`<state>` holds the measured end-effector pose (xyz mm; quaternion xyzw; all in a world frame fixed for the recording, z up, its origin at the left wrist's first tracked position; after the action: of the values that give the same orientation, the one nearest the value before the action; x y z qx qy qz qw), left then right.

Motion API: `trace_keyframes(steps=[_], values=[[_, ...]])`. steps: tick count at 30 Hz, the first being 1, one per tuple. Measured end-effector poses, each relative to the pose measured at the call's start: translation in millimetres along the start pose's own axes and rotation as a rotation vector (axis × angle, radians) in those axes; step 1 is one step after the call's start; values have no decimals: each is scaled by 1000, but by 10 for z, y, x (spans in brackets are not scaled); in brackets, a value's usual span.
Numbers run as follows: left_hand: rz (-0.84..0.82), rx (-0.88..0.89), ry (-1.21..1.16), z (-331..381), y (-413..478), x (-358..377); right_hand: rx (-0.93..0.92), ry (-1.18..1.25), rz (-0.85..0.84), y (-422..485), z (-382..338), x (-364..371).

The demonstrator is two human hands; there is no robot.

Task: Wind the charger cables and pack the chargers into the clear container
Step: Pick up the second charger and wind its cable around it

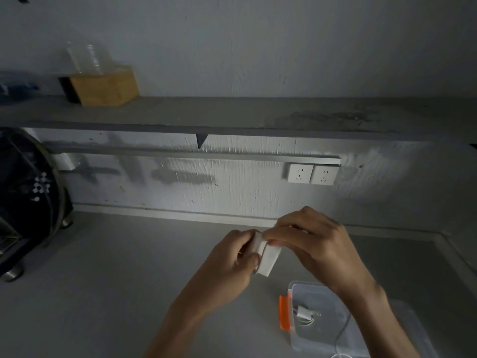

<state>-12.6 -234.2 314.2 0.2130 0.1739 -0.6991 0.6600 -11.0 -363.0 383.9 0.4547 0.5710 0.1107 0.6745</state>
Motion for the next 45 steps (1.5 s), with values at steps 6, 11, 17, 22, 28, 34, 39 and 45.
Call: trace_keyframes(steps=[6,11,17,22,28,34,39,45], values=[[118,199,183,308,-198,-133,144,201,14,137,317,-43],[61,124,-12,266,-176,-234,514,705,-74,-55,573,543],[214,-46,-489,-46,42,-498,771,707,-189,-606,234,1221],[398,-183,-488,-467,226,-658,563,405,-300,-704,-188,891],[253,-145,-291,-428,202,-220,230,-47,-115,-164,-250,73],[46,74,23,95,-101,159,137,41,-23,45,35,-225],[45,159,75,355,-234,-5,280,418,34,11,360,-166],[-58,164,80,504,-342,-9,332,574,26,-21,452,-54]])
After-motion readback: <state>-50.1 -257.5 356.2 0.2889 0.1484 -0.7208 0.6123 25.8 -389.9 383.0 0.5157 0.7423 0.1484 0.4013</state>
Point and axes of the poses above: each hand's wrist, its own y-axis towards the middle knuckle, its own x-axis out of the palm, z = x × y, the point moved 10 cm from there along y, towards the middle knuckle
